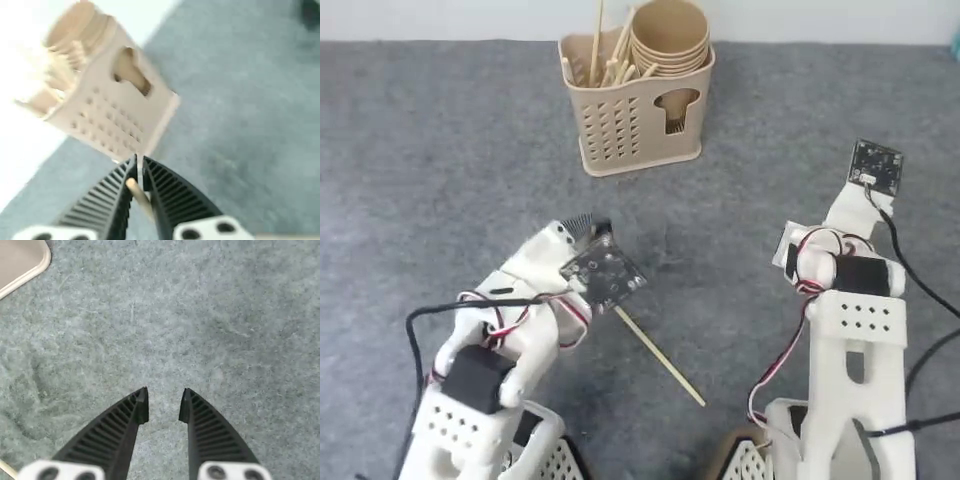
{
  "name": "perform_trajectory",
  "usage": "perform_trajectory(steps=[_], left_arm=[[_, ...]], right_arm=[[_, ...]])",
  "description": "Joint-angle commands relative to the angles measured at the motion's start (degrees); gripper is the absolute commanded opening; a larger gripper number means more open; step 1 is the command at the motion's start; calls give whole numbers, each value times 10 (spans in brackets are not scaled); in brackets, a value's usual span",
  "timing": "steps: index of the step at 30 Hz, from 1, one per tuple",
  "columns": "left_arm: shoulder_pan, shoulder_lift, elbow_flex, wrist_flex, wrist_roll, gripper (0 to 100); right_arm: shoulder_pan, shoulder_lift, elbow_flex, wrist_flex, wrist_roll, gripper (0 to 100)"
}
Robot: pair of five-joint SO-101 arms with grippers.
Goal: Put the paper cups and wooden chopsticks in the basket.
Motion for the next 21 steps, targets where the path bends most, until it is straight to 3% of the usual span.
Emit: perform_trajectory(steps=[1, 5, 11, 21], left_arm=[[-34, -18, 45, -142, 31, 12], [-53, -29, 39, -165, 60, 12], [-48, -25, 50, -121, 60, 12], [-108, -25, 39, -195, 100, 10]], right_arm=[[-7, 4, -34, 5, 7, 116], [-7, 4, -22, -4, 7, 116], [-14, -1, -10, -18, 7, 116], [-14, -2, -7, -15, 7, 116]])
